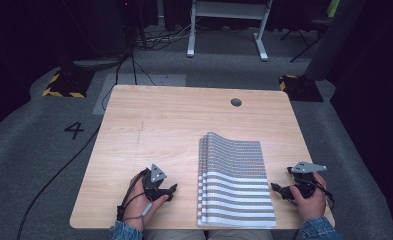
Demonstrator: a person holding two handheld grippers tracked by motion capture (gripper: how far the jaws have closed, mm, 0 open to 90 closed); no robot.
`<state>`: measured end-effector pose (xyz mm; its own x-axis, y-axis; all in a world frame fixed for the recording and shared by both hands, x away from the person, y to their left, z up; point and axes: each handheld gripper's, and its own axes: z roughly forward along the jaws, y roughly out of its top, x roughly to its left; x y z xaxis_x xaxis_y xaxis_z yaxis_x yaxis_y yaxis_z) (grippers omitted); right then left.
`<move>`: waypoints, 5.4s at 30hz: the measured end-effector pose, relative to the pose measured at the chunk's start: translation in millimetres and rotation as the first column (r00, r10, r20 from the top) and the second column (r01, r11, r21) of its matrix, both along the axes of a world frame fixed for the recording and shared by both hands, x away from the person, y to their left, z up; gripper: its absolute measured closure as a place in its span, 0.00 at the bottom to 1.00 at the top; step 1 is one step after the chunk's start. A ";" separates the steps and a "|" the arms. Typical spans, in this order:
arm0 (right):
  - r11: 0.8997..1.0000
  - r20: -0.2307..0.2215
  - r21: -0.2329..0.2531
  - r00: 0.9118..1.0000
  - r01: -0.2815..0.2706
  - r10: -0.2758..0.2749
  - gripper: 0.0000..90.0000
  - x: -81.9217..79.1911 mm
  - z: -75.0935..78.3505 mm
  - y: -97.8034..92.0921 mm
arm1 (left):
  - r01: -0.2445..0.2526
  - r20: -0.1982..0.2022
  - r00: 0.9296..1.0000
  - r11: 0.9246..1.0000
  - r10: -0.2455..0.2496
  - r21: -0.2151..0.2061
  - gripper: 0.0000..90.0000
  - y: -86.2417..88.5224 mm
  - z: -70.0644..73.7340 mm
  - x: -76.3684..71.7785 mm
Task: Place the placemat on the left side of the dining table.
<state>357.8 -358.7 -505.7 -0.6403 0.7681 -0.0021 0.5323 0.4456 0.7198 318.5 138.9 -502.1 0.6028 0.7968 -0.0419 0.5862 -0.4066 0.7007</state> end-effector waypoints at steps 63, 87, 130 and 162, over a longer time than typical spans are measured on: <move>0.999 -0.002 -0.004 0.999 -0.044 0.044 0.00 -0.3 0.4 0.7 | 0.238 -0.057 0.964 0.941 -0.258 -0.242 0.35 -88.1 15.1 21.2; 0.999 -0.002 -0.004 0.999 -0.044 0.044 0.00 -0.3 0.4 0.7 | 0.313 -0.092 0.933 0.910 -0.348 -0.272 0.30 -123.6 0.4 29.9; 0.999 -0.003 -0.003 0.999 -0.045 0.045 0.00 -0.1 0.4 0.7 | 0.346 0.152 0.932 0.934 -0.330 -0.092 0.98 0.3 96.3 7.5; 0.999 -0.003 -0.004 0.999 -0.046 0.046 0.00 0.0 0.5 0.6 | 0.105 0.056 0.993 0.994 -0.102 -0.041 0.97 72.4 59.8 37.3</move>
<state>357.8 -358.2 -505.2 -0.6753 0.7376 -0.0033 0.5130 0.4729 0.7163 355.8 211.3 -442.4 0.6843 0.7280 -0.0411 0.5039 -0.4314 0.7483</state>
